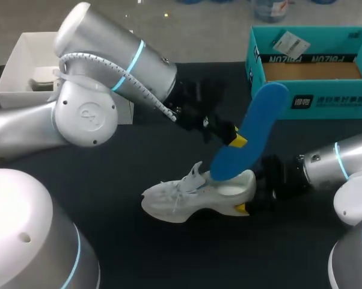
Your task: Take the shoe out of the shoebox, open the shoe tongue, remove and reinsert the insole, then place the shoe into the shoebox
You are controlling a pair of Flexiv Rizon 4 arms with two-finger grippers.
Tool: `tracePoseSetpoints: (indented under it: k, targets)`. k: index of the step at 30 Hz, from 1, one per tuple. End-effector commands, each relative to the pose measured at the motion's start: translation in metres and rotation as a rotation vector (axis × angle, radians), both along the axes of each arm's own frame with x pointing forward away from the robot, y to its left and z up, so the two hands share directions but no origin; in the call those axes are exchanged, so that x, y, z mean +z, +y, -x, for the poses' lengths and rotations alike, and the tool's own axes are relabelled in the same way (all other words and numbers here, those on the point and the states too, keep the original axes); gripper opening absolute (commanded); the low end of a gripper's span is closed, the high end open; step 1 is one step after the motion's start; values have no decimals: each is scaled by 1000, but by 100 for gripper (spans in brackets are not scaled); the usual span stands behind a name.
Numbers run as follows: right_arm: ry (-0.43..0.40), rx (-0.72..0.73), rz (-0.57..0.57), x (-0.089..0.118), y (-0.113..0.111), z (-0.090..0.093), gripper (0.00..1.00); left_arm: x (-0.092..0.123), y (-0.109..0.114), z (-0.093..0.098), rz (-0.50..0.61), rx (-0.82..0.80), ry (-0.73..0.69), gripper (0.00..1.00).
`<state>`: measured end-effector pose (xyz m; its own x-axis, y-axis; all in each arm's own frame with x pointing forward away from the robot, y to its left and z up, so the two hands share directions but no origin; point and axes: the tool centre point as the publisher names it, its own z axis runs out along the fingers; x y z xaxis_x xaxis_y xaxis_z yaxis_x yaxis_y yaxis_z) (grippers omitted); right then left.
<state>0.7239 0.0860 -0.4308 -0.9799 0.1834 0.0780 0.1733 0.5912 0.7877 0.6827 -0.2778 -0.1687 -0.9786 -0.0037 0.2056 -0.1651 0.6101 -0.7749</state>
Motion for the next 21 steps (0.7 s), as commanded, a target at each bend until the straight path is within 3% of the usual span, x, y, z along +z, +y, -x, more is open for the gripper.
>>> tracePoseSetpoints:
  k: [1,19,21]
  targets:
    - [1,-1,6,-8,4,3,0,3,6,3,-2,3,-2,0]
    - [1,-1,6,-8,4,3,0,3,6,3,-2,3,-2,0]
    - [1,-1,6,-8,4,3,0,10,7,8,38,24,46,0]
